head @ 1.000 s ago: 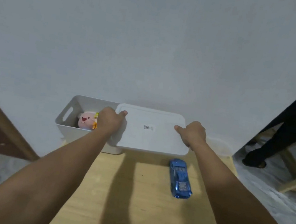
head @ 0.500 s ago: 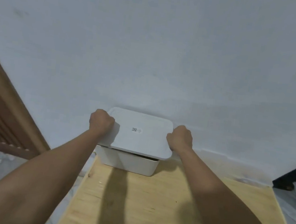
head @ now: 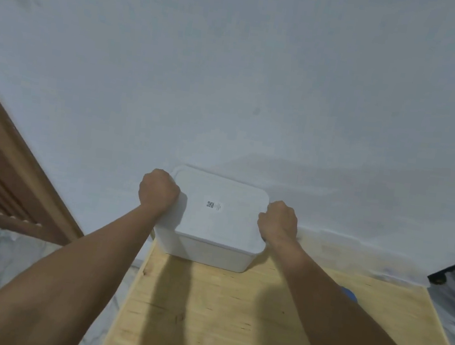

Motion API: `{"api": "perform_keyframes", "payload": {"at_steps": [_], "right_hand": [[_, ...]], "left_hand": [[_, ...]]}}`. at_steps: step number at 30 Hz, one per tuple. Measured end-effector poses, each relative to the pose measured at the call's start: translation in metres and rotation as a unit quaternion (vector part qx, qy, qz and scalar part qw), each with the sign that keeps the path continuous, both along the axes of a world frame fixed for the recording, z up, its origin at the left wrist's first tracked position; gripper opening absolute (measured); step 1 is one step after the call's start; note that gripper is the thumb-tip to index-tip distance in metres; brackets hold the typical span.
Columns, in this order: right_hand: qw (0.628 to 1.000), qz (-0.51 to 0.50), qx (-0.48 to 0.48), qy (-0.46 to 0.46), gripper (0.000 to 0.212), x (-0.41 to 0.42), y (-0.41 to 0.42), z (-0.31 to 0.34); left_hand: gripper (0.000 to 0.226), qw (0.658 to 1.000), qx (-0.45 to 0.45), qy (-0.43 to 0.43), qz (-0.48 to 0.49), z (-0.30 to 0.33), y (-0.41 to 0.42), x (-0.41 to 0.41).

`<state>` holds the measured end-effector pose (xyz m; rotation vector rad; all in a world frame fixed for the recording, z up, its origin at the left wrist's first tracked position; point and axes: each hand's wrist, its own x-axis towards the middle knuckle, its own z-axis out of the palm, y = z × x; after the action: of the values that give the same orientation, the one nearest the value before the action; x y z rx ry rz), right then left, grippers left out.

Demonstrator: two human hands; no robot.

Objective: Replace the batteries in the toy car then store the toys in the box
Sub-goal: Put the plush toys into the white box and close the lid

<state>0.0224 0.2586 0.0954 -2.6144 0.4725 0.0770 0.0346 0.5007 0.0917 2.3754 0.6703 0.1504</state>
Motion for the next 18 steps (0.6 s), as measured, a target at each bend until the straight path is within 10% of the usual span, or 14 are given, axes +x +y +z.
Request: {"api": "perform_keyframes", "payload": {"at_steps": [8, 13, 18], "right_hand": [[0.998, 0.037, -0.035, -0.041, 0.032, -0.01, 0.007, -0.011], [0.983, 0.137, -0.098, -0.078, 0.046, -0.006, 0.022, -0.027], [0.965, 0.198, -0.163, -0.046, 0.063, -0.001, 0.037, -0.037]], "left_hand": [[0.014, 1.0, -0.006, -0.023, 0.004, -0.01, 0.001, -0.006], [0.05, 0.943, 0.251, -0.028, -0.215, -0.031, 0.0, -0.003], [0.066, 0.908, 0.259, 0.04, -0.328, -0.04, -0.006, -0.004]]}}
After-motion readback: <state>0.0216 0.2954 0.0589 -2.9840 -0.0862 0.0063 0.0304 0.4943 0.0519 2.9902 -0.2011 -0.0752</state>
